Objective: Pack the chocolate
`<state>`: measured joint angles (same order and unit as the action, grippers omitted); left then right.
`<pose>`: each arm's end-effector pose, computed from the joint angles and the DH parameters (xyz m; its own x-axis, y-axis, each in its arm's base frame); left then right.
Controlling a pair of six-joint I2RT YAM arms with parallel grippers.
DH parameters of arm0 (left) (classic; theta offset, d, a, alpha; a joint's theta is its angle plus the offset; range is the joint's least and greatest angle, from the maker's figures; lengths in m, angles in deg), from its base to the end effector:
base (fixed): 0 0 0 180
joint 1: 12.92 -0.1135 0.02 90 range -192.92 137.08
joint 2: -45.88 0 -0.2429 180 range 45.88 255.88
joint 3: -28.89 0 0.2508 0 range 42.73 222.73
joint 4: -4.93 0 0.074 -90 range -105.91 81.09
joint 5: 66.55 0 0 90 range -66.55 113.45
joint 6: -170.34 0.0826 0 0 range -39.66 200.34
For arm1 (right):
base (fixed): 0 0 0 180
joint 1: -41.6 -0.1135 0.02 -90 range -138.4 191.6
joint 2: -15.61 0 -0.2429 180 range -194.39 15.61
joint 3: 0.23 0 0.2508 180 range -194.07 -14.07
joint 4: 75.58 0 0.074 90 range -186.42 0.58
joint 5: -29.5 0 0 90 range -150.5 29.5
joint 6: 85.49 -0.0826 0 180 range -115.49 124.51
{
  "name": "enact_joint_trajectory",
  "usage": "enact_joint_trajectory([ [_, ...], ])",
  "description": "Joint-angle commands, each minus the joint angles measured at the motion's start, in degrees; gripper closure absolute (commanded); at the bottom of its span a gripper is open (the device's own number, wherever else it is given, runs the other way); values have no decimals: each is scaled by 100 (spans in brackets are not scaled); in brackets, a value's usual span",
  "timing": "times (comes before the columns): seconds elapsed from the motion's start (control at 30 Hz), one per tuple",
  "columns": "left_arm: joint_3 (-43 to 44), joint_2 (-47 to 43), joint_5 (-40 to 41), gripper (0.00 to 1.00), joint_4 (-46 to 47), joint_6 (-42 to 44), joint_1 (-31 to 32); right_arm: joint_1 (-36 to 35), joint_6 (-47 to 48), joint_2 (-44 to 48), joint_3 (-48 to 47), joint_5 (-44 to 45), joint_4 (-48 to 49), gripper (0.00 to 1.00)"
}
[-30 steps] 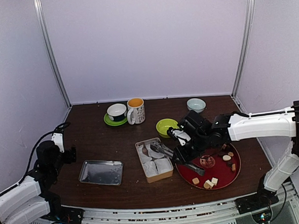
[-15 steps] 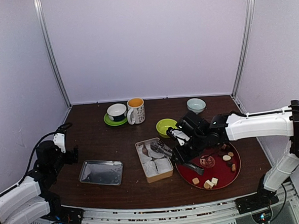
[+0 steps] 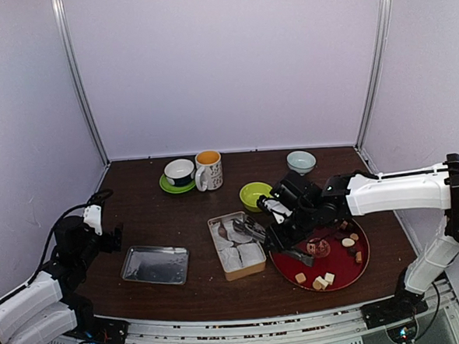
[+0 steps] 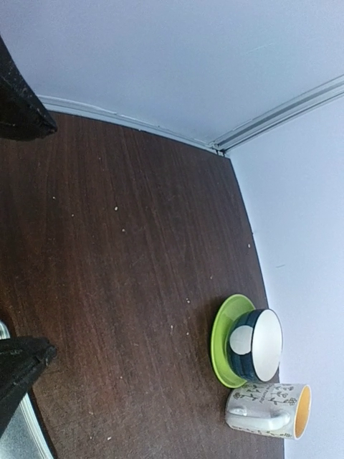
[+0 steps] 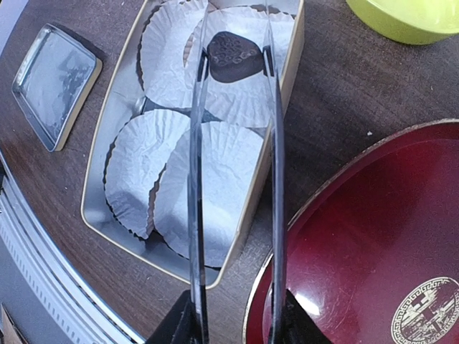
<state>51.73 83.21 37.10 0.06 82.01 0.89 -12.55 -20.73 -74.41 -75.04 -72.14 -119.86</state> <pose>0.2137 -0.0324 0.1469 -0.3213 0.1081 -0.9408 0.0251 0.9941 0.1057 0.1861 0.2859 0.1571 -0.8205 -0.4225 -0.3851 -0.5572 0.7415 0.3737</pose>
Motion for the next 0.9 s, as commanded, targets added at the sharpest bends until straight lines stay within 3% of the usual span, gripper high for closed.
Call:
enact_joint_trajectory([
  [0.0,65,0,-149,2,272,105,-30,-33,65,98,-263,168,-23,64],
  [0.87,150,122,-771,2,181,343,-35,-26,138,144,-490,232,-190,61],
])
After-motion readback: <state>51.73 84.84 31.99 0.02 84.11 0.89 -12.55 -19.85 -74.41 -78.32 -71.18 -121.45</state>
